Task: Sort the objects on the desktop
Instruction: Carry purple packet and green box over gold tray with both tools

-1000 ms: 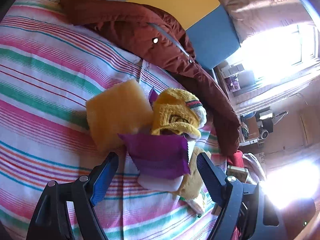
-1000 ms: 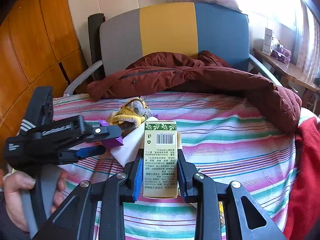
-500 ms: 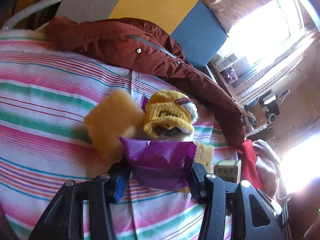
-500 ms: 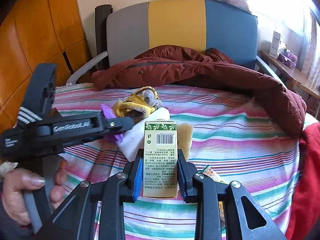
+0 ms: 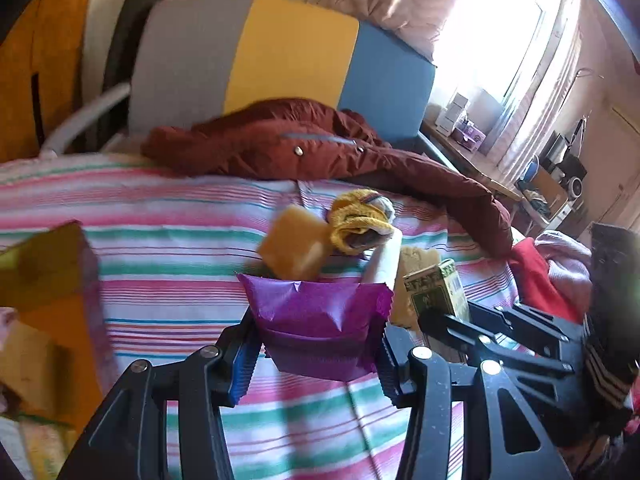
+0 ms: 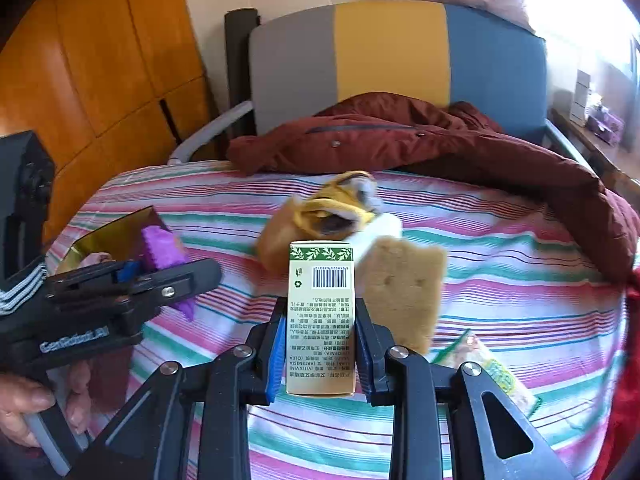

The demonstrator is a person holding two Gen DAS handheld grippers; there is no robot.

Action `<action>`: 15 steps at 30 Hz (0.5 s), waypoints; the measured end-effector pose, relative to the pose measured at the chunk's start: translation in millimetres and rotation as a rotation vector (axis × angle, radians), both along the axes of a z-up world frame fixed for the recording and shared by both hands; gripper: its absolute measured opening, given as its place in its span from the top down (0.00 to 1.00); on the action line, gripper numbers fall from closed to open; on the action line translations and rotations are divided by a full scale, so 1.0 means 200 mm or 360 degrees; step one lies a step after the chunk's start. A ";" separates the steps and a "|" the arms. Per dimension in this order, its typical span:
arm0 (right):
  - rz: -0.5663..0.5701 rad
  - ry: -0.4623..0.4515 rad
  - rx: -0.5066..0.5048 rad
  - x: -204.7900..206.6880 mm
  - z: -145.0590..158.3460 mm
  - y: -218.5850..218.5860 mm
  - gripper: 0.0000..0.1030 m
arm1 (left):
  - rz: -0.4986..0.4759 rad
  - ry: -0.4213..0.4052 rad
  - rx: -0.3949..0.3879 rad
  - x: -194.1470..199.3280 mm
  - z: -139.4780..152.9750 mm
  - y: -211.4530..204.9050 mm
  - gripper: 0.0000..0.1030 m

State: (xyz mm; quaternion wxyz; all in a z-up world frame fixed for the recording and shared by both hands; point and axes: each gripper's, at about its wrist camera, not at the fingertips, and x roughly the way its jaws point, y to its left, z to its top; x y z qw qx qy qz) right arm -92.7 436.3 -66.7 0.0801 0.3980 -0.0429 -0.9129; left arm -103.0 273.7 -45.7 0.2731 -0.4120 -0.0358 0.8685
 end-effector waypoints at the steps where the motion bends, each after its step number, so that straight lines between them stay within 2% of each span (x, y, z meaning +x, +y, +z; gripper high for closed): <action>1: 0.0020 0.0007 -0.0005 0.00 0.00 -0.02 0.71 | 0.0007 0.0034 -0.0012 0.02 0.02 -0.03 0.51; 8: 0.0134 -0.0018 -0.0035 0.01 -0.02 -0.14 0.71 | 0.0081 0.0143 -0.0112 0.13 0.11 -0.24 0.51; 15: 0.0193 -0.0038 -0.0070 0.03 -0.01 -0.27 0.71 | 0.0170 0.0187 -0.0193 0.21 0.14 -0.46 0.51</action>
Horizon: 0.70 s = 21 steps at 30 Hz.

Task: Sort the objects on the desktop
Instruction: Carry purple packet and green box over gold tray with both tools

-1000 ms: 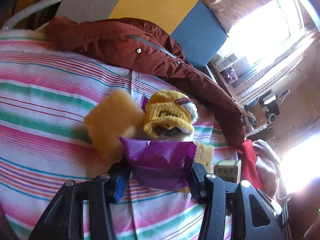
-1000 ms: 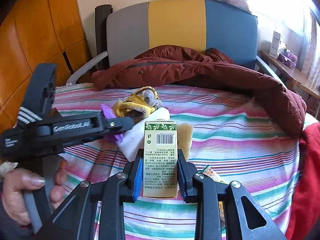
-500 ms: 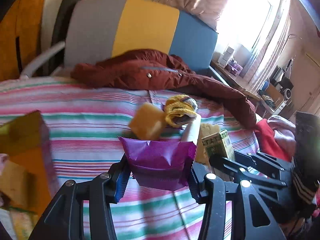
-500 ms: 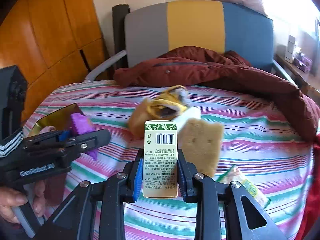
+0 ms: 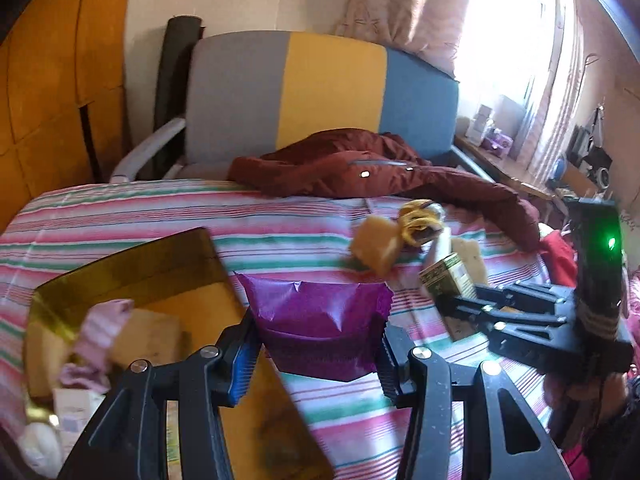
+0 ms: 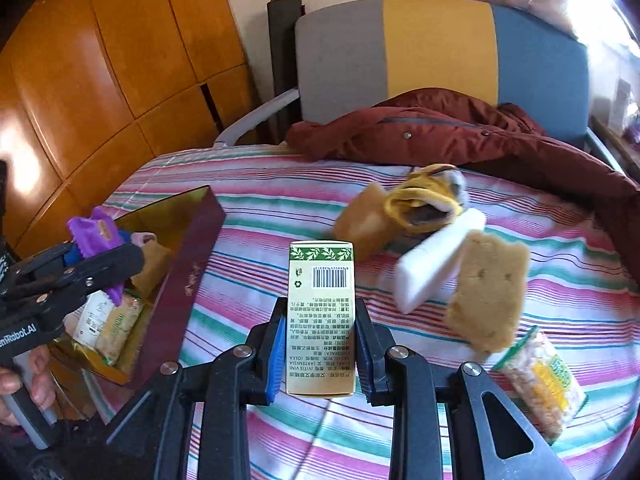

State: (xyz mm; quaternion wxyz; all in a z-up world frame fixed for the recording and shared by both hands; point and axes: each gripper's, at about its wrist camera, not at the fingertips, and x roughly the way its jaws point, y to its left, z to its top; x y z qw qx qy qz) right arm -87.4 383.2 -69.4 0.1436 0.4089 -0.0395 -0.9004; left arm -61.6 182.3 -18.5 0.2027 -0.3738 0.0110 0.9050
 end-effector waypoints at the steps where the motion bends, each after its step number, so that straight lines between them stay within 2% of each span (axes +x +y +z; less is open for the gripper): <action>1: 0.0010 0.0003 -0.0003 0.00 0.01 -0.03 0.71 | 0.0014 0.0000 -0.0003 0.00 0.00 -0.03 0.51; 11: 0.0141 0.0034 -0.0067 0.06 0.13 -0.33 0.71 | 0.0132 -0.0010 -0.0001 0.06 -0.03 -0.26 0.51; 15: 0.0170 0.0013 -0.0095 0.09 0.13 -0.45 0.71 | 0.0174 -0.0002 -0.0025 0.08 -0.04 -0.35 0.51; 21: 0.0207 -0.0032 -0.0131 0.13 0.11 -0.64 0.71 | 0.0253 -0.0037 0.0015 0.09 -0.06 -0.49 0.51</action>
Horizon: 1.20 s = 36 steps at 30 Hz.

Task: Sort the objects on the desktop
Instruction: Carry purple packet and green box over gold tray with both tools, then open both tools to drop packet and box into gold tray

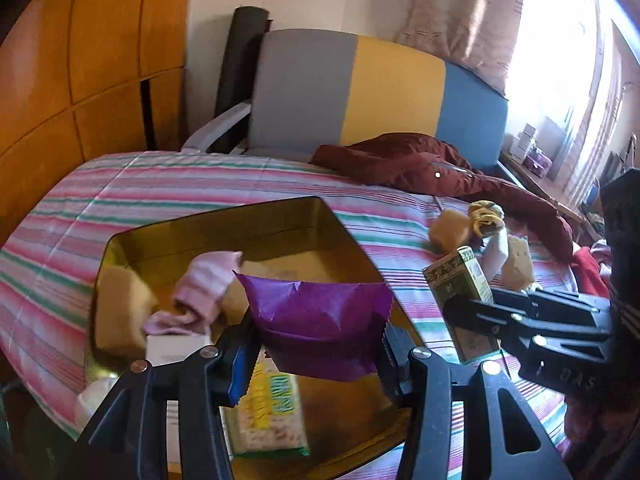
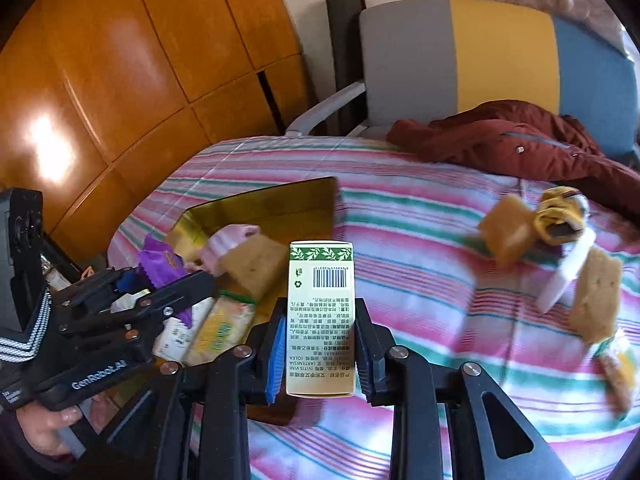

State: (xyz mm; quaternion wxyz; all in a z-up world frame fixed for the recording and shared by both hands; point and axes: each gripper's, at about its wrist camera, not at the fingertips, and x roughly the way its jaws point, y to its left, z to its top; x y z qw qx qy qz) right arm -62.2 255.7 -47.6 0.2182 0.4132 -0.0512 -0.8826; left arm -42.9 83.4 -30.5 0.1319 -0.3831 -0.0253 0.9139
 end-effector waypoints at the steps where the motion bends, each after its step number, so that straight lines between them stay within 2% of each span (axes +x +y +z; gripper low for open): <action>1: 0.0007 -0.0003 -0.0011 0.01 0.00 -0.03 0.71 | 0.0012 -0.0003 0.0007 0.00 0.00 -0.02 0.51; 15: 0.0023 -0.0044 -0.0061 0.09 -0.05 -0.25 0.71 | 0.0121 -0.0040 0.0145 0.03 -0.05 -0.26 0.51; 20: 0.0019 -0.0047 -0.0042 0.11 -0.07 -0.29 0.71 | 0.0169 -0.0065 0.0250 0.02 -0.04 -0.36 0.51; 23: 0.0017 -0.0038 0.0008 0.11 -0.08 -0.33 0.71 | 0.0208 -0.0103 0.0372 -0.01 -0.03 -0.45 0.51; 27: 0.0028 -0.0042 0.0015 0.11 -0.09 -0.35 0.71 | 0.0246 -0.0091 0.0412 -0.05 0.01 -0.53 0.51; 29: 0.0032 -0.0045 0.0020 0.10 -0.09 -0.35 0.71 | 0.0261 -0.0127 0.0526 -0.08 0.01 -0.58 0.51; 33: 0.0025 -0.0059 0.0018 0.09 -0.11 -0.35 0.71 | 0.0292 -0.0108 0.0521 -0.13 0.04 -0.60 0.51; 36: 0.0022 -0.0070 0.0021 0.08 -0.12 -0.35 0.71 | 0.0289 -0.0138 0.0607 -0.19 0.04 -0.63 0.51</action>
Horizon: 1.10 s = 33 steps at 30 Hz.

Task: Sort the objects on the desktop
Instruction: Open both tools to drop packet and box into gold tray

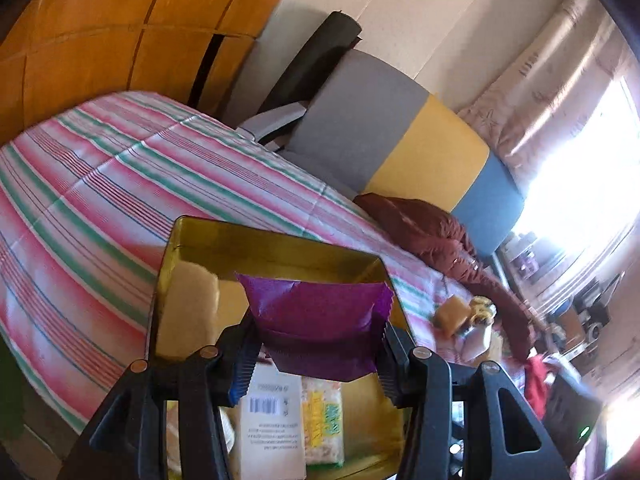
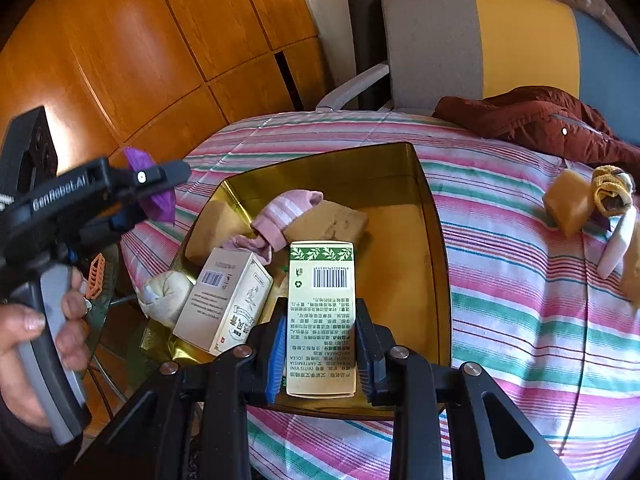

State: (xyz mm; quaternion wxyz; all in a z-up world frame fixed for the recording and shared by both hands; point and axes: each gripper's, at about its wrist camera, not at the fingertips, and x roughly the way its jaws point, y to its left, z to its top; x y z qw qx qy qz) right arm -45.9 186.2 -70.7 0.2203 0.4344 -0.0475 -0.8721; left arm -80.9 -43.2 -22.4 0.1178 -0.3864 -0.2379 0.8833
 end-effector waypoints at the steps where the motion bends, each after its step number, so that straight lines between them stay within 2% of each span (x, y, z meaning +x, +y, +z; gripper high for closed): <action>1: -0.0001 -0.0002 0.0002 0.00 0.00 0.00 0.70 | 0.0000 -0.0015 0.0033 -0.03 0.00 -0.01 0.51; 3: 0.0003 0.0000 0.0018 0.00 -0.01 0.00 0.70 | 0.0001 -0.0045 0.0068 -0.10 0.01 -0.04 0.51; 8: 0.0010 -0.0012 0.0035 -0.02 -0.04 -0.02 0.70 | -0.0026 -0.0102 0.0059 -0.24 0.00 -0.05 0.51; 14: 0.0028 -0.0035 0.0039 -0.05 -0.07 -0.04 0.70 | -0.0028 -0.0173 -0.0057 -0.34 -0.08 0.01 0.50; 24: 0.0042 -0.0068 0.0021 -0.10 -0.10 -0.09 0.70 | 0.0026 -0.0274 -0.0087 -0.41 -0.20 -0.01 0.45; 26: 0.0044 -0.0071 0.0019 -0.10 -0.11 -0.10 0.70 | 0.0029 -0.0271 -0.0108 -0.41 -0.20 -0.01 0.41; 33: 0.0039 -0.0084 0.0034 -0.10 -0.12 -0.11 0.70 | 0.0036 -0.0255 -0.0129 -0.41 -0.20 0.00 0.39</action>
